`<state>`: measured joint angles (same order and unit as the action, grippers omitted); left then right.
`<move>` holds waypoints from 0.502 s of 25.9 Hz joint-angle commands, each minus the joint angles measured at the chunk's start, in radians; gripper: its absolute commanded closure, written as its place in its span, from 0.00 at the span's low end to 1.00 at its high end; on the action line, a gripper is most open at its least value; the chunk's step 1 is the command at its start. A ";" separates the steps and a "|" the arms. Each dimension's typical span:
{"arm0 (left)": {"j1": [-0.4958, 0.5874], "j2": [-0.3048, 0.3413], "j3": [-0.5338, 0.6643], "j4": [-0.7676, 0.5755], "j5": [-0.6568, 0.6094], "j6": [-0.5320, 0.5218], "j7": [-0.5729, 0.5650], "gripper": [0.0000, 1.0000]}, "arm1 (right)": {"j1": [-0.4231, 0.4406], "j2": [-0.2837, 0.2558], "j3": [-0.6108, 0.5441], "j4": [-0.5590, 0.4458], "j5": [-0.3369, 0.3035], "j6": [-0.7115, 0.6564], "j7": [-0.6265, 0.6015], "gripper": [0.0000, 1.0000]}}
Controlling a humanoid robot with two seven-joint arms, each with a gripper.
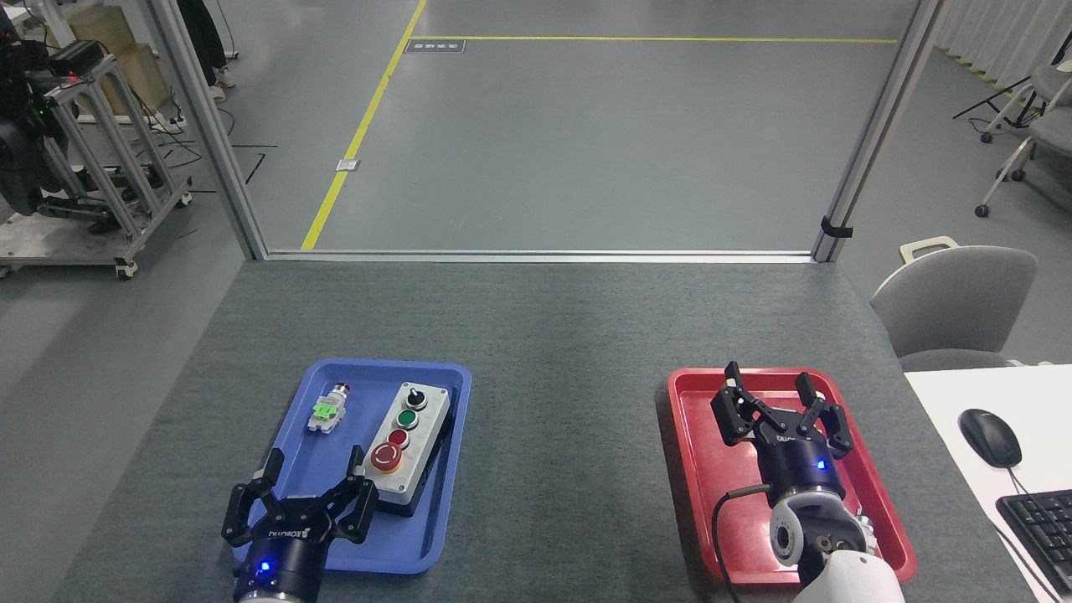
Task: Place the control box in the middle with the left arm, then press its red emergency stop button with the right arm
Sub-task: 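Lower the left gripper onto the grey control box in the blue tray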
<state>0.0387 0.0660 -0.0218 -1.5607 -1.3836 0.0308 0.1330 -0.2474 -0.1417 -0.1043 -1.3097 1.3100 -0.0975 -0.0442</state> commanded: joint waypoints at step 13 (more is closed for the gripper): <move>0.015 0.006 0.000 -0.039 0.008 -0.144 0.099 0.01 | -0.004 -0.001 0.000 0.001 0.000 0.001 0.000 0.00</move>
<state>0.0558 0.0706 -0.0158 -1.5910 -1.3790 -0.0605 0.2263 -0.2511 -0.1413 -0.1043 -1.3099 1.3100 -0.0976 -0.0440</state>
